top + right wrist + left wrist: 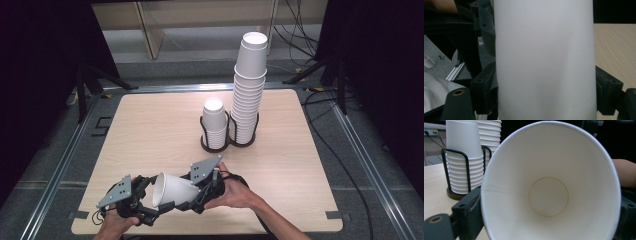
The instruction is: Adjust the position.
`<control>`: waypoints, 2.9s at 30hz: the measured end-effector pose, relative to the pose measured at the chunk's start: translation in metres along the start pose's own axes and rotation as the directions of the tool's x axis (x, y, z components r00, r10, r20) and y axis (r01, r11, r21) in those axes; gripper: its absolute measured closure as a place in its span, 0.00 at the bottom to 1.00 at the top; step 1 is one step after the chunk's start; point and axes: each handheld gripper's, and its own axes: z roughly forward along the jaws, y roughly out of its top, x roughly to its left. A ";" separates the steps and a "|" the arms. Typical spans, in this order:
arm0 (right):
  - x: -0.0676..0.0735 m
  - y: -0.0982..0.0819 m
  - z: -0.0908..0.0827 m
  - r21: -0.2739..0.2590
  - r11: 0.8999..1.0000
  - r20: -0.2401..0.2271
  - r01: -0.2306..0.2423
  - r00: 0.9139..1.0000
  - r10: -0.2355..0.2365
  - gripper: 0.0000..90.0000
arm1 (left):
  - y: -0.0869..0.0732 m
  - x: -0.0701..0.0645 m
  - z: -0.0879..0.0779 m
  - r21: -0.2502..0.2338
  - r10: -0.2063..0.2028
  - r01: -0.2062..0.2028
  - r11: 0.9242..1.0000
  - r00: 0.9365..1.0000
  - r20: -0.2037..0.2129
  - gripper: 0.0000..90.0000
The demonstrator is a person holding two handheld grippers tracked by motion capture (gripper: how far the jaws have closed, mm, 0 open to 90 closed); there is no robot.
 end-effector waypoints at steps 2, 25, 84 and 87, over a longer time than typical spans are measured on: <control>0.000 0.000 0.000 0.001 1.000 0.003 0.002 1.000 -0.002 0.25 | 0.000 0.000 0.000 -0.005 -0.007 0.007 1.000 1.000 0.006 0.12; 0.013 0.017 0.001 0.280 0.956 0.123 0.082 0.985 -0.121 0.19 | 0.001 -0.008 0.005 0.213 0.164 -0.154 0.965 0.986 -0.034 0.17; 0.015 0.014 -0.004 0.249 0.959 0.064 0.138 0.985 -0.158 0.26 | 0.003 -0.012 0.001 0.120 0.141 -0.141 0.983 0.990 0.004 0.14; 0.013 0.014 -0.005 0.247 0.957 0.068 0.154 0.982 -0.176 0.26 | 0.003 -0.012 0.002 0.113 0.137 -0.137 0.984 0.991 0.008 0.14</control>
